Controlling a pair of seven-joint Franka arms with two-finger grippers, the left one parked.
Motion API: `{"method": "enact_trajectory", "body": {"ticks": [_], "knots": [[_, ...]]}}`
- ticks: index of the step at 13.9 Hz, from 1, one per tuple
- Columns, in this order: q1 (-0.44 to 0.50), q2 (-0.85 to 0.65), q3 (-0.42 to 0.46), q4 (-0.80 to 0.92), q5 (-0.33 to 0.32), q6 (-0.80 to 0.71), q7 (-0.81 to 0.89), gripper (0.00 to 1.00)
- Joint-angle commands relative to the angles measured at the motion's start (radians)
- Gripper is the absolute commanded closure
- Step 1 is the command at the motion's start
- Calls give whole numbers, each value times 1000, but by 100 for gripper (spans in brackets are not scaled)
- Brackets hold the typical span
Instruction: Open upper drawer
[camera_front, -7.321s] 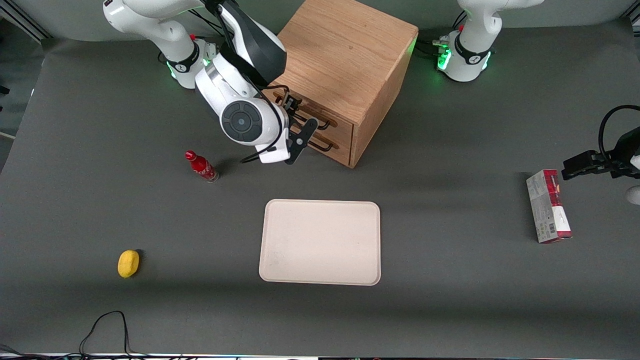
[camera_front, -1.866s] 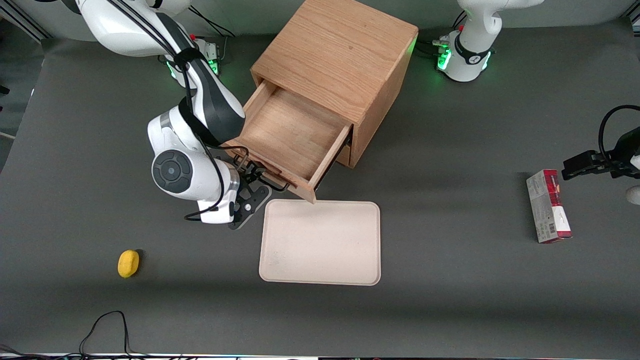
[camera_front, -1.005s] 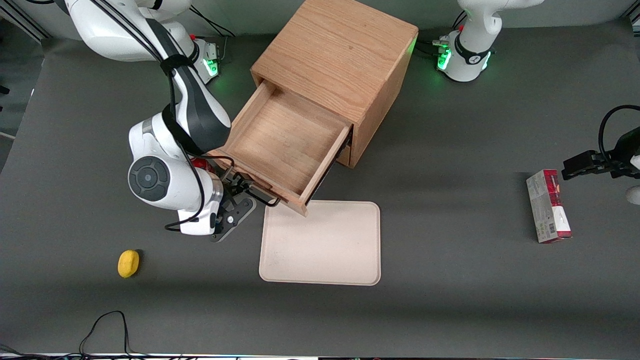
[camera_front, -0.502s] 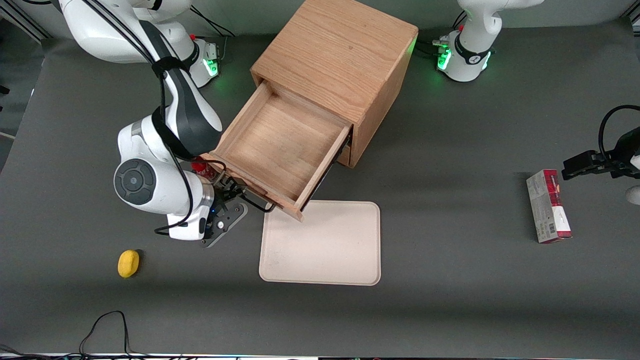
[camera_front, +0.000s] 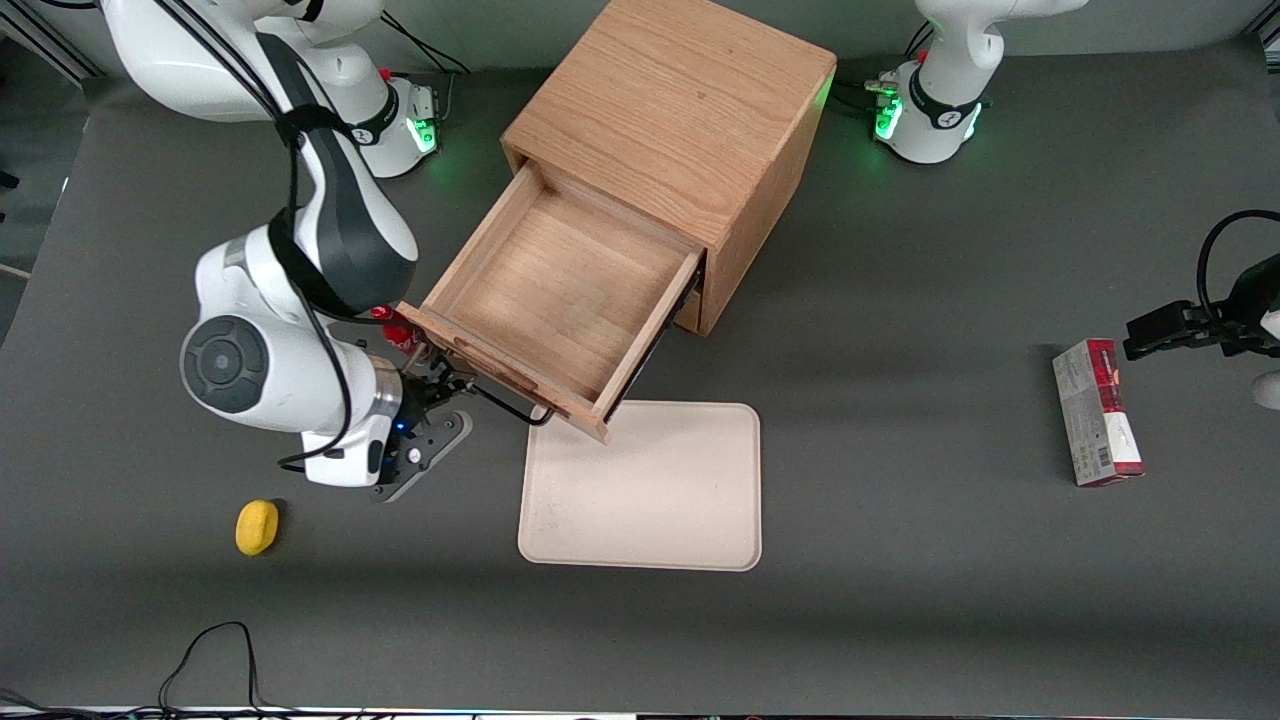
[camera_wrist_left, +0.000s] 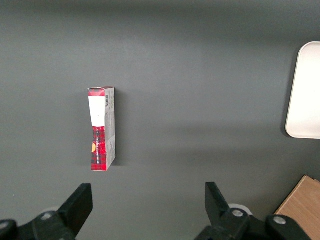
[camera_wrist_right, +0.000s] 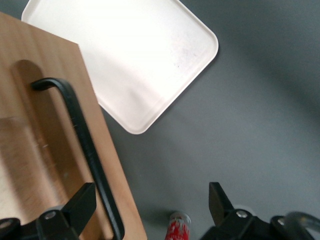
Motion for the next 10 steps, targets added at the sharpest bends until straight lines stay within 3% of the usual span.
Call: {"method": "enact_trajectory", "body": {"ticks": [1, 6, 10], "knots": [[-2, 0, 3, 69, -10, -103, -11, 0], [-10, -149, -1, -24, -13, -240, -10, 0], [-7, -373, -109, -290, -13, -238, 1, 0]]}}
